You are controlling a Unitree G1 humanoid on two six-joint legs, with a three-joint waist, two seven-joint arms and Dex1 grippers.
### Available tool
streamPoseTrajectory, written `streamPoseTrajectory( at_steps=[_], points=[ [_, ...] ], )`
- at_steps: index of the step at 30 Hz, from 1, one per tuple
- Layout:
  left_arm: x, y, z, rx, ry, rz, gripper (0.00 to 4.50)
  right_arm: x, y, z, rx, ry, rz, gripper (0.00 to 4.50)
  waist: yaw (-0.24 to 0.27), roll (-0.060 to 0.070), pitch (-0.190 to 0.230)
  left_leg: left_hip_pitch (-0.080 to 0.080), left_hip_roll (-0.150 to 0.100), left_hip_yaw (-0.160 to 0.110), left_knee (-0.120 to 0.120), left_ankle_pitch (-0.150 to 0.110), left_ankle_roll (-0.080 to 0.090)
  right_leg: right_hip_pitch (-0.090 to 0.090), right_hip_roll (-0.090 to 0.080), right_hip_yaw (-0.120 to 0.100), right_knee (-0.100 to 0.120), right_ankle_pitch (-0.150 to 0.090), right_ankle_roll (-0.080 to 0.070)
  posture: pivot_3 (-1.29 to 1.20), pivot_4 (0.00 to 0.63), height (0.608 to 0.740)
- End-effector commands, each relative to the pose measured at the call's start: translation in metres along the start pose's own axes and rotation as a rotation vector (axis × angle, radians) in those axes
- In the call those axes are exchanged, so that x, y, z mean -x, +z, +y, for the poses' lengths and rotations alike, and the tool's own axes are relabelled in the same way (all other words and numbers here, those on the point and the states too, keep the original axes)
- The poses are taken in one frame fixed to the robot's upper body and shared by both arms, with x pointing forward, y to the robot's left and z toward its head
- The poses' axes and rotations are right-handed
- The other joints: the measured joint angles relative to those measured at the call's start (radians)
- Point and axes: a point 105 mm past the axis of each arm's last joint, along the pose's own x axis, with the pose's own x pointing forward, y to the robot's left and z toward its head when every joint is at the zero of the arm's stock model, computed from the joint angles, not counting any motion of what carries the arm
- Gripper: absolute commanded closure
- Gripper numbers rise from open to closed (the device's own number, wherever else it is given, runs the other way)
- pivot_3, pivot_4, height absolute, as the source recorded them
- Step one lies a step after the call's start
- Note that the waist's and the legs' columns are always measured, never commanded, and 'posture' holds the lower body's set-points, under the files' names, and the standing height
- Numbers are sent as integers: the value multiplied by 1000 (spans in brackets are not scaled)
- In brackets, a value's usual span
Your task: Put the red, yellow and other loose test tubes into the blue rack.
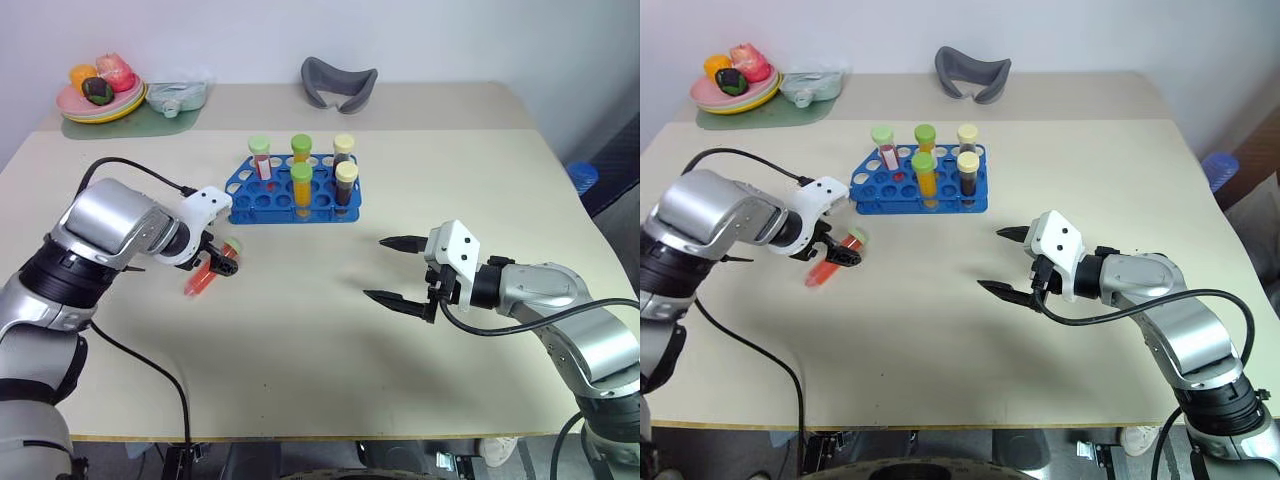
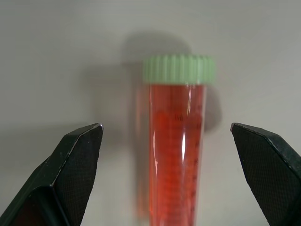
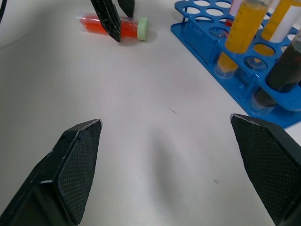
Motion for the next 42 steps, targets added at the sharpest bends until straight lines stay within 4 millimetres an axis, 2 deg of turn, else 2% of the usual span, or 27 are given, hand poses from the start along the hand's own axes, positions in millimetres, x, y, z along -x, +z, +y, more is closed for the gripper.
streamPoseTrajectory(
  at_steps=[1, 6, 7, 9, 14, 15, 24, 28, 30, 32, 35, 38, 40, 42],
  points=[
    [-1, 6, 11, -14, 48, 13, 41, 0, 9, 7, 35, -1, -41, 0, 0, 0, 0, 0, 0, 0, 0, 0, 0, 0, 0, 0, 0, 0, 0, 0, 150, 740],
    [-6, 4, 8, -47, 23, 53, 41, -1, 9, 8, 31, -7, -47, 0, 0, 0, 0, 0, 0, 0, 0, 0, 0, 0, 0, 0, 1, 0, 0, 0, 150, 740],
    [-6, 2, 5, -44, 11, 61, 280, -1, 10, 8, 30, -9, -48, 0, 0, 0, 0, 0, 0, 0, 0, 0, 0, 0, 0, 0, 1, 0, 0, 0, 150, 740],
    [-7, 0, 3, -38, -4, 73, 888, -1, 9, 9, 29, -11, -49, 0, 0, 0, 0, 0, 0, 0, 0, 0, 0, 0, 0, 0, 1, 0, 0, 0, 150, 740],
    [-7, -6, 5, -18, 2, 89, 3312, -3, 10, 10, 28, -10, -55, 0, 0, 0, 0, 0, 0, 0, 0, 0, 0, 0, 0, 0, 1, 0, 0, 0, 150, 740],
    [-6, -7, 6, -22, 11, 95, 3673, -3, 10, 10, 28, -9, -56, 0, 0, 0, 0, 0, 0, 0, 0, 0, 0, 0, 0, 0, 1, 0, 0, 0, 150, 740],
    [-1, -14, 9, 16, 18, 84, 3673, -6, 11, 9, 34, 8, -61, 0, -2, 0, 0, 0, 0, 0, 0, 0, 0, 0, 0, 0, 1, 0, 0, 0, 150, 740],
    [12, -1, 24, 2, 100, -53, 3673, -6, 13, 8, 39, 10, -64, 0, -3, 0, 0, 0, 0, 0, 0, 0, 0, 0, 0, 0, 1, 0, 0, 0, 150, 740],
    [42, 34, 33, 4, 134, -312, 3673, -4, 14, 8, 41, 2, -62, 0, 0, 0, 0, 0, 0, 0, 0, 0, 0, 0, 0, 0, 2, 0, 0, 0, 150, 740],
    [80, 66, 34, 6, 129, -618, 3673, -1, 14, 8, 37, -8, -61, 0, 3, -2, 1, -1, 0, 0, 1, 0, 0, -1, 0, 0, 2, 0, 0, 0, 150, 740],
    [118, 86, 33, 29, 161, -914, 3673, -1, 16, 5, 15, -45, -81, 0, 7, -2, 1, -2, 0, 0, 2, 0, -1, -1, -2, -1, 0, 0, 0, 0, 150, 740],
    [129, 94, 27, -9, 249, -1112, 3673, -8, 24, -1, -15, -96, -128, 0, 3, 0, -1, -1, 0, 1, 2, 1, -2, 0, -2, -1, 0, 0, 0, 0, 150, 740],
    [126, 97, 21, -35, 352, -1212, 3673, -12, 29, -1, -32, -110, -157, 0, 1, 2, -2, 0, 0, 1, 1, 2, -4, 0, -2, 1, 0, 0, 0, 0, 150, 740],
    [115, 98, 10, 9, 366, -1302, 3673, -16, 31, 0, -40, -113, -164, 0, 3, 2, -2, 0, 0, 1, 2, 2, -4, 0, -2, 1, 2, 0, 0, 0, 150, 740]
  ],
)
